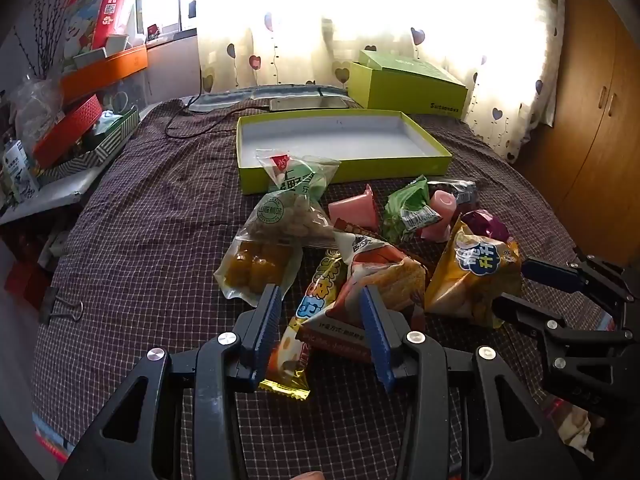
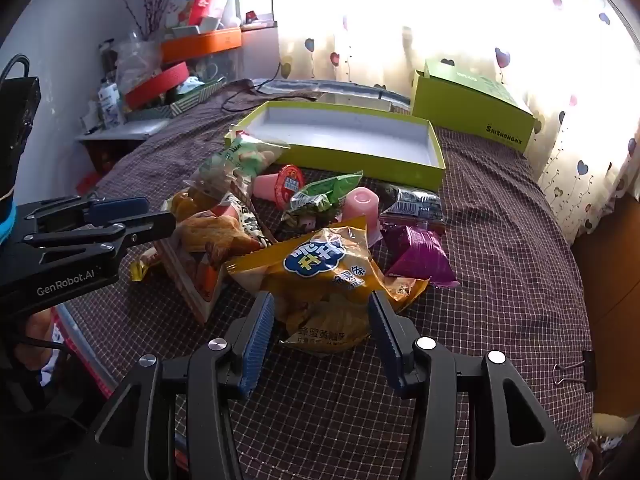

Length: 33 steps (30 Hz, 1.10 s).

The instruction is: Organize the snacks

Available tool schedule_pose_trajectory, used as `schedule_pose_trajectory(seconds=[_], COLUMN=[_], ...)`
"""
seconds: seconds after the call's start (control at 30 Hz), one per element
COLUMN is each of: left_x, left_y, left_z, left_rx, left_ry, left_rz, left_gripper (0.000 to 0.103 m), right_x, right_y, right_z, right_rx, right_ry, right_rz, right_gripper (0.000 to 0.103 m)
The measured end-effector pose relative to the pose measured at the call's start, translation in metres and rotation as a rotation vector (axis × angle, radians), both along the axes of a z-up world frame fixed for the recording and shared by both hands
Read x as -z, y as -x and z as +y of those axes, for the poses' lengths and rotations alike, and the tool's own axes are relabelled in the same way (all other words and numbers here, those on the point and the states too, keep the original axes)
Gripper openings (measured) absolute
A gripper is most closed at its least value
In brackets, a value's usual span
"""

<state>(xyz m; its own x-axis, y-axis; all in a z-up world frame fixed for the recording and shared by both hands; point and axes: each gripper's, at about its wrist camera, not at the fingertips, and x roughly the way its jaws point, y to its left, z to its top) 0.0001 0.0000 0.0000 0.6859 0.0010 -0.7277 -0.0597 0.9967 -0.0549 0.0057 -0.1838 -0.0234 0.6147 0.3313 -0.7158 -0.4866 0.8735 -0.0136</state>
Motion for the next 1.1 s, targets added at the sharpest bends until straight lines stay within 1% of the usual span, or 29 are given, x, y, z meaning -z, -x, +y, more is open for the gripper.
schedule_pose_trajectory(seconds=[0.23, 0.7, 1.1], left_x=[0.0025, 0.0021, 0.0033], left_y=[0.0043, 0.0022, 0.0017], left_z=[-0.0044, 0.0005, -0.0013], left_rx=[-0.002, 0.005, 0.016], left_ry=[-0.016, 0.022, 0.020], left_rz=[-0.005, 0.027, 0.030], left_gripper=[0.043, 0.043, 0.043], right_x=[-0.0002, -0.0005, -0.0010], right_y=[0.0005, 0.0011, 0.0008], right_z=[0.0008, 0.0014, 0.0024], right_rx=[-0.006, -0.007, -0.007], right_ry=[0.001, -0.002, -0.003], right_rz=[-0.005, -0.007, -0.007], right_gripper=[0.048, 0.049, 0.049])
